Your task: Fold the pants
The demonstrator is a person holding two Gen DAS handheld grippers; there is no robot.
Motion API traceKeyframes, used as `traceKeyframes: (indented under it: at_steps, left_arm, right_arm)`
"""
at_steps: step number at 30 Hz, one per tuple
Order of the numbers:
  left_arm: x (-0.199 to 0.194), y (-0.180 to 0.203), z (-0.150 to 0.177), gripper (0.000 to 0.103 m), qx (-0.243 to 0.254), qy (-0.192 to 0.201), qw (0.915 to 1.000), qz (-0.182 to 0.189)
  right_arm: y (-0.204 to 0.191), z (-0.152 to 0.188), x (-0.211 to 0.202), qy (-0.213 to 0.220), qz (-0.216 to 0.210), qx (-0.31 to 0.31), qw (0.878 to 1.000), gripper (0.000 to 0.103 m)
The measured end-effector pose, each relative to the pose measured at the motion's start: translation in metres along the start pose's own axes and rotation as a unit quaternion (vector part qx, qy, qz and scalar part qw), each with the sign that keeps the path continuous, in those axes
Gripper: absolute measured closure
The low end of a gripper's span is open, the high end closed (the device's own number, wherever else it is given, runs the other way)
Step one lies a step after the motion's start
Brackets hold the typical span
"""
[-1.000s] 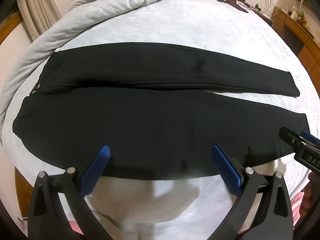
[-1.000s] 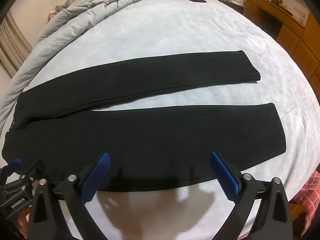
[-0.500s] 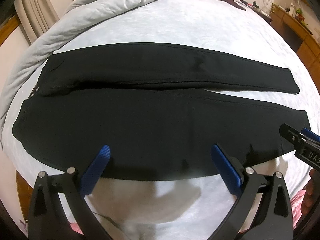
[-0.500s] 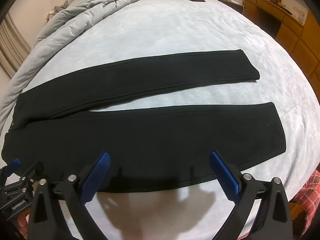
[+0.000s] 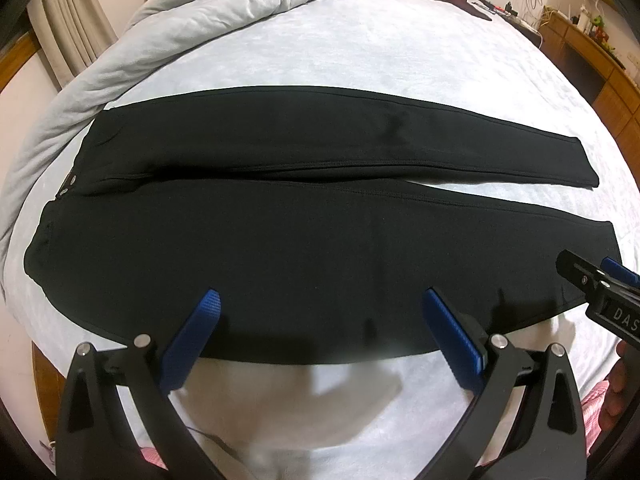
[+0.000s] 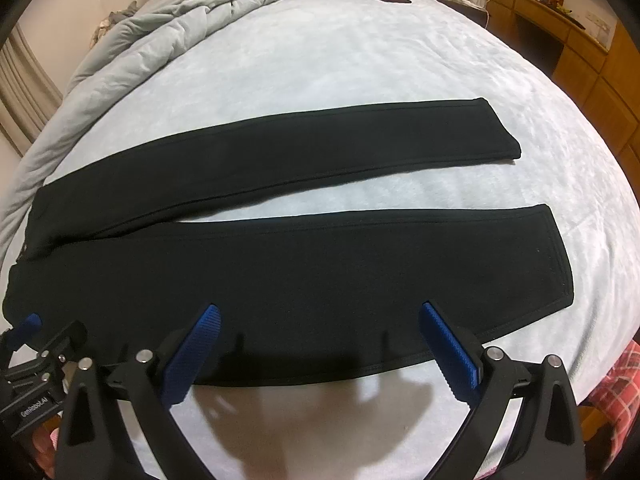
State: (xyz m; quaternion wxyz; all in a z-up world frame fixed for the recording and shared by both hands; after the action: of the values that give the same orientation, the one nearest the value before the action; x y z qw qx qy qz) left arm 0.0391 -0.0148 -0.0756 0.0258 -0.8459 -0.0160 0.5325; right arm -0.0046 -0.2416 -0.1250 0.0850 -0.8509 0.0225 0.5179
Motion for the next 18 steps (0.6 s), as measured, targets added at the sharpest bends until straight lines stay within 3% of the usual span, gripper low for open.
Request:
traceKeyframes:
  at_steps: [18]
  left_arm:
    - [0.0001, 0.0011, -0.0019, 0.003, 0.001, 0.0, 1.0, -0.001]
  right_arm:
    - [0.0, -0.0002, 0.001, 0.002, -0.001, 0.001, 1.0, 0.004]
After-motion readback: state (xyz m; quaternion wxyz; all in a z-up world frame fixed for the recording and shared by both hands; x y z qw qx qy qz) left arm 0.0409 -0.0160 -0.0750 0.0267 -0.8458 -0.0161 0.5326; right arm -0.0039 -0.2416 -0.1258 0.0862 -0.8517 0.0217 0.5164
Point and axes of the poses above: each gripper's, at about its wrist camera, not at the fingertips, and x roughly the way its jaws point, y to its right, z to its underside, the point moved 8 cm from there along x, roughly the way its jaws point, and after that the axes turned 2 degrees about -z, right-handed, at the moved point
